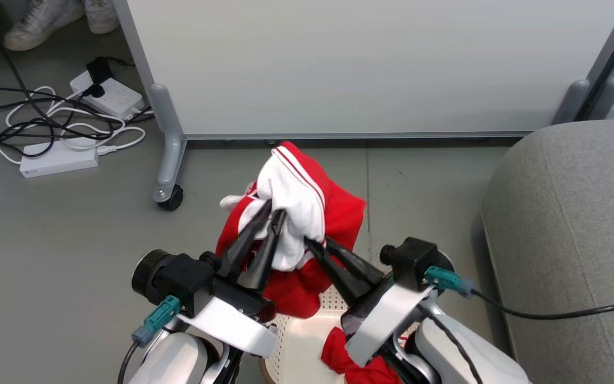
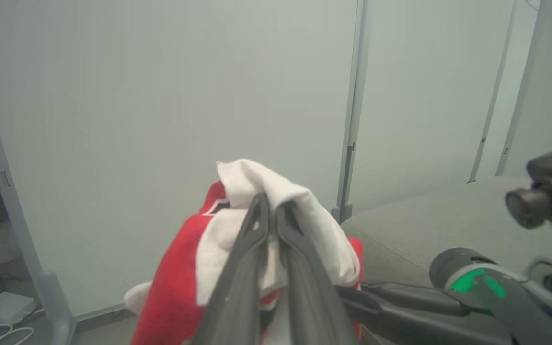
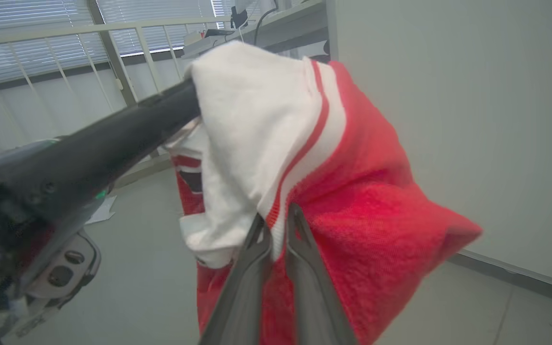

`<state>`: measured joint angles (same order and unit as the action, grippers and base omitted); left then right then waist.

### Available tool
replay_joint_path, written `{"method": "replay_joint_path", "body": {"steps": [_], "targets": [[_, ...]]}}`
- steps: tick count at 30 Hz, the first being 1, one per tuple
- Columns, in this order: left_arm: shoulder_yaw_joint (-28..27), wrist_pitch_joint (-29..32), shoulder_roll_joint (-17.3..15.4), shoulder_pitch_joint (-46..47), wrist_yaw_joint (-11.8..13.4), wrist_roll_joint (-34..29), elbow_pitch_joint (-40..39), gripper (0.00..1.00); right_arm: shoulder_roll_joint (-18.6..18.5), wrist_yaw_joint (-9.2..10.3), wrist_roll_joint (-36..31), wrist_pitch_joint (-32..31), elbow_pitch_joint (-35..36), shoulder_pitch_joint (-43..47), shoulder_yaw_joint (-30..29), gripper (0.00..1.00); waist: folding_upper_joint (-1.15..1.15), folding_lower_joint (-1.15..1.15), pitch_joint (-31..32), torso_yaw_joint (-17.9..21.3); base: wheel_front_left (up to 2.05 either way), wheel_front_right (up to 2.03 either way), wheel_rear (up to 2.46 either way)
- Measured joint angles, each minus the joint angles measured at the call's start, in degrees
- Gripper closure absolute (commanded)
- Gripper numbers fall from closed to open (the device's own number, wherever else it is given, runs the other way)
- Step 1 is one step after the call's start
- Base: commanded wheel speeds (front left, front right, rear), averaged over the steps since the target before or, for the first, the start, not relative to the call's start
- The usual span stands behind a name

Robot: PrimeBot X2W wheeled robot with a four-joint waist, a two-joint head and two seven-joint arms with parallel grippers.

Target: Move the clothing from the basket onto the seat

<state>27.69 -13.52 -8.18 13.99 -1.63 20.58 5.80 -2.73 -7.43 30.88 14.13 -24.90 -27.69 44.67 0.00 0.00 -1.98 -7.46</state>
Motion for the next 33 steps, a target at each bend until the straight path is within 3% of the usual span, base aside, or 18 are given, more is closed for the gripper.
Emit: {"method": "replay_joint_path", "body": {"steps": [17,33], "targets": [[7.8,2.5,-4.1,-1.0,-3.4,-3.5,-3.5,0.0,0.0,0.0,-4.8,0.6,-2.1,-1.7,-14.1,1.0,0.0,0.0,-2.1,5.5,0.0,0.0,0.0],[11.8,4.7,-8.9,-0.5,-4.9,-3.9,-2.1,0.0,0.0,0.0,-7.9,0.7,-2.4,1.0,-20.2,1.0,0.0,0.0,-5.5,13.1,0.0,0.0,0.0]]}}
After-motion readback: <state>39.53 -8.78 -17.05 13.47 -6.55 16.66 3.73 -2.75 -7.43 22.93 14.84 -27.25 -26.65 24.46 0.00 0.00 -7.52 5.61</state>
